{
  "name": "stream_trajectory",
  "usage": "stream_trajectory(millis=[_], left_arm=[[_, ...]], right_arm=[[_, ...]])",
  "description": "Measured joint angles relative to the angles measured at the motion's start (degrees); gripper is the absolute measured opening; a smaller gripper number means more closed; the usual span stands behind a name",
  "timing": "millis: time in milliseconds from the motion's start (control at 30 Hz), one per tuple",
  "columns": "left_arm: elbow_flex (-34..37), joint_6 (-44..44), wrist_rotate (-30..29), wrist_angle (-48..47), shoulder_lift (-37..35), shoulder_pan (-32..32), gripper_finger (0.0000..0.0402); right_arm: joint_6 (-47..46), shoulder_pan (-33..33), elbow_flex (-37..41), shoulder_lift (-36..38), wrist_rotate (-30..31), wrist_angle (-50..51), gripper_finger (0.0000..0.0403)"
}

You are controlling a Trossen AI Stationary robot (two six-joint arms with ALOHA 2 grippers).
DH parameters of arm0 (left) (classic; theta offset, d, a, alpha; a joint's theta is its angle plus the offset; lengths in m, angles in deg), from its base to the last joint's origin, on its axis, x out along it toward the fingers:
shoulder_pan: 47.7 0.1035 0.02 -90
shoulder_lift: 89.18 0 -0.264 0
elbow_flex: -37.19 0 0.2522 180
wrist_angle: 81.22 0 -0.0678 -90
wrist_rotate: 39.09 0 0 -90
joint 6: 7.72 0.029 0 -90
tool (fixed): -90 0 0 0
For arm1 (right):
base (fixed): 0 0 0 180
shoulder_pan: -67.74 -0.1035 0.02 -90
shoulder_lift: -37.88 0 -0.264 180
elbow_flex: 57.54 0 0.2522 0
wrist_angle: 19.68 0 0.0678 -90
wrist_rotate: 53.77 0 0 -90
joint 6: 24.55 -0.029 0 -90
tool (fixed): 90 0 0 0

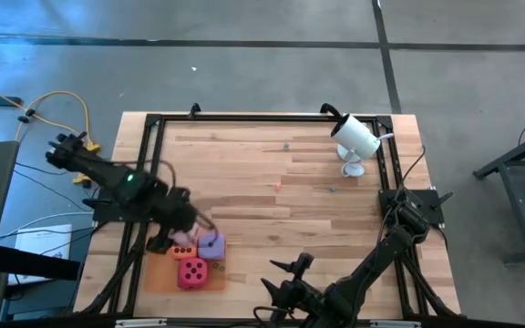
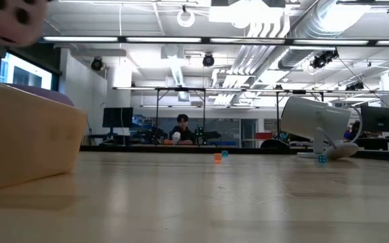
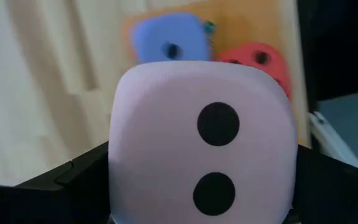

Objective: Pick & Place Dice
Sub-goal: Put the large pink dice into the orange bin

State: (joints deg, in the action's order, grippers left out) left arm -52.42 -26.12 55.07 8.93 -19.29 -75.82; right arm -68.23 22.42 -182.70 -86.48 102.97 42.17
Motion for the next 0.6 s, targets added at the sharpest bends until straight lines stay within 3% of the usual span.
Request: stream_trajectory(millis=[200,400,600], left_arm=[[0.0,-15.0,-3.6,2.5,0.1,-12.8,0.0365],[0.3,-22.7,-9.7,6.2,1.4,-24.3,0.0366],[4.8,-31.7,-14.0,7.2,2.1,-29.7,0.0366]], right_arm=[[0.0,-0.1,0.0,0.0,-0.9,-0.6,0.0239],[0.0,-0.1,0.0,0.0,-1.3,-1.4,0.0239],[0.0,-0.1,0.0,0.0,-3.8,-2.3,0.0239]])
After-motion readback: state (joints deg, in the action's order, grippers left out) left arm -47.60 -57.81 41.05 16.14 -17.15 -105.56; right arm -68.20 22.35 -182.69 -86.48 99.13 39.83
